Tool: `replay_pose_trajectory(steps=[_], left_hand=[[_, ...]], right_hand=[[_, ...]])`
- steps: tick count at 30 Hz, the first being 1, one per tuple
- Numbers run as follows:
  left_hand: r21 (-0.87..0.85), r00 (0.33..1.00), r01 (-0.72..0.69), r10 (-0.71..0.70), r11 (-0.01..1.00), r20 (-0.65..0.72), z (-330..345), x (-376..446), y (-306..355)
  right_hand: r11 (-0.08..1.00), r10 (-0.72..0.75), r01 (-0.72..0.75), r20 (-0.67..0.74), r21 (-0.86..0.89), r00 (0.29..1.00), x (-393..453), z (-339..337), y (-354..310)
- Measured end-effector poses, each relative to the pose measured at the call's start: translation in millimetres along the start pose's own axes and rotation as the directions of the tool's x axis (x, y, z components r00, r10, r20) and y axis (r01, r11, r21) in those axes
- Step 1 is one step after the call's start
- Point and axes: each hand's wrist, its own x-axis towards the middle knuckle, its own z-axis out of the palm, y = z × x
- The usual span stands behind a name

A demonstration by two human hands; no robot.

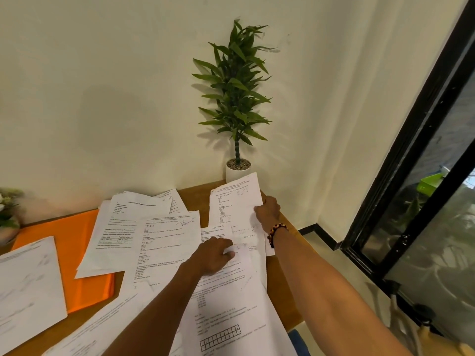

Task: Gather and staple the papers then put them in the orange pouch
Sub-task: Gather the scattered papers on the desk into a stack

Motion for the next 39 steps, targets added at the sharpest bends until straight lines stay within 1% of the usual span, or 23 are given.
replay_pose_trajectory(steps=[2, 6, 8, 10, 12, 14, 15, 16, 17, 18, 20, 23, 25, 27, 29, 32, 34, 37, 39], left_hand=[[0.002, 1.000, -0.002, 0.002, 1.000, -0.007, -1, -1, 0], [0.012, 0.999, -0.007, 0.007, 1.000, -0.038, -5, -4, 1], [-0.025, 0.996, 0.013, -0.016, 1.000, -0.089, -14, -5, 3], [-0.111, 0.982, 0.023, -0.044, 0.994, -0.184, -32, -3, 4], [-0.214, 0.961, -0.029, -0.031, 0.976, -0.274, -55, -4, 10], [-0.288, 0.941, -0.143, 0.040, 0.947, -0.335, -82, -5, 19], [-0.303, 0.925, -0.207, 0.085, 0.930, -0.371, -95, -5, 25], [-0.282, 0.892, -0.288, 0.149, 0.915, -0.426, -108, -5, 29], [-0.234, 0.848, -0.352, 0.203, 0.907, -0.490, -118, -1, 30], [-0.186, 0.812, -0.386, 0.237, 0.904, -0.533, -129, 0, 32], [-0.099, 0.747, -0.399, 0.261, 0.911, -0.611, -149, 4, 34], [-0.013, 0.633, -0.402, 0.267, 0.916, -0.727, -173, -4, 42], [-0.016, 0.597, -0.404, 0.251, 0.915, -0.762, -183, -11, 46], [-0.068, 0.599, -0.432, 0.230, 0.899, -0.767, -190, -17, 48], [-0.083, 0.616, -0.437, 0.231, 0.896, -0.753, -195, -23, 50], [-0.078, 0.658, -0.397, 0.224, 0.915, -0.719, -199, -29, 53], [-0.096, 0.669, -0.366, 0.190, 0.926, -0.719, -199, -35, 55], [-0.109, 0.640, -0.290, 0.108, 0.951, -0.761, -198, -42, 57], [-0.093, 0.620, -0.257, 0.090, 0.962, -0.779, -197, -43, 57]], right_hand=[[0.999, -0.024, 0.022, -0.032, -0.046, 0.999, 1, -4, -4], [0.997, -0.070, 0.065, -0.140, -0.038, 0.988, 11, -14, -18], [0.994, -0.108, 0.108, -0.159, -0.013, 0.981, 20, -23, -25], [0.983, -0.185, 0.183, -0.136, -0.024, 0.973, 26, -32, -33], [0.959, -0.285, 0.281, -0.139, -0.045, 0.948, 27, -40, -40], [0.926, -0.377, 0.370, -0.149, -0.070, 0.914, 24, -48, -49], [0.906, -0.422, 0.414, -0.146, -0.085, 0.895, 22, -51, -53], [0.883, -0.468, 0.459, -0.135, -0.094, 0.873, 17, -56, -59], [0.859, -0.512, 0.504, -0.123, -0.093, 0.850, 13, -59, -65], [0.828, -0.560, 0.552, -0.110, -0.098, 0.821, 7, -62, -72], [0.772, -0.634, 0.625, -0.081, -0.115, 0.769, -9, -69, -87], [0.700, -0.713, 0.704, -0.054, -0.119, 0.699, -33, -77, -105], [0.672, -0.741, 0.735, -0.052, -0.090, 0.670, -46, -81, -110], [0.658, -0.753, 0.750, -0.044, -0.065, 0.657, -56, -83, -114], [0.658, -0.753, 0.752, -0.029, -0.039, 0.657, -63, -83, -115], [0.675, -0.738, 0.738, 0.001, -0.001, 0.675, -73, -82, -114], [0.673, -0.739, 0.739, 0.040, 0.015, 0.672, -80, -81, -113], [0.645, -0.755, 0.764, 0.167, 0.016, 0.634, -92, -77, -111], [0.615, -0.769, 0.788, 0.236, 0.023, 0.593, -97, -73, -109]])
